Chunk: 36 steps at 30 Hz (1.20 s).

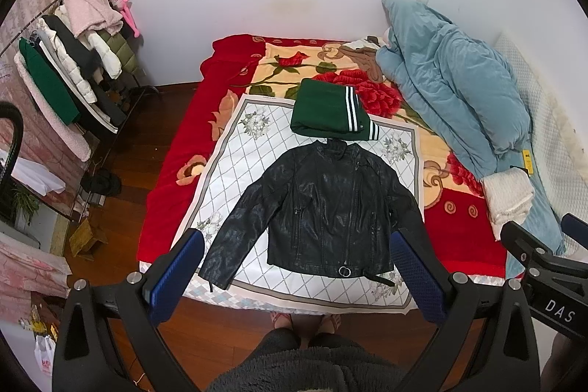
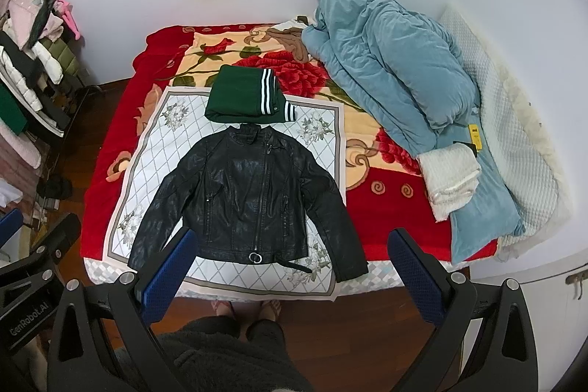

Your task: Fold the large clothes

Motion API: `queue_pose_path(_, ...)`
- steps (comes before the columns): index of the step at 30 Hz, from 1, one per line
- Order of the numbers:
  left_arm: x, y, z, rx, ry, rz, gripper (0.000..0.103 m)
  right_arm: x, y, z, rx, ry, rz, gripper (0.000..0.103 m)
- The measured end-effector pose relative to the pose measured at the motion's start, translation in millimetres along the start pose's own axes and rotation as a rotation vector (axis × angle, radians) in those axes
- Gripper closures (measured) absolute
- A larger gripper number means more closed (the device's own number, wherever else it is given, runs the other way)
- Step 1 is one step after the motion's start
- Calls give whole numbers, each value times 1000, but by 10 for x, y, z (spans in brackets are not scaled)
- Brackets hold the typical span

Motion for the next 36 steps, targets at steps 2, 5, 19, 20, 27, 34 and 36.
queue_pose_path(2,28,4,11,0,-2,1,0,1,-1,2,1,0,-1,0)
queue_pose_path(5,22,6,14,-2,-2,0,0,-5,-3,4,-4,-4,1,0)
queue_pose_path(19,94,0,59,-2,-14,6,0,102,46,135,-3,-19,9,0)
queue_pose_path(20,73,5,57,-4,-14,4,0,108,49,136,-3,-18,9,0)
queue_pose_path(27,92,6,67,-4,-18,4,0,123,66,146,-1,-17,7,0)
queue_pose_path(34,96,8,57,-7,-20,6,0,87,64,135,-1,-18,7,0)
queue_pose_path(36,152,21,43,-10,-21,4,0,101,92,126,4,-12,3,0)
Point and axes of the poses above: each gripper's, at about its wrist camera, not at the fingertips, and z roughly against the way its jaws point, y to its left, x to its top, the point moved 7 cm from there along -z, roughly the way its jaws point
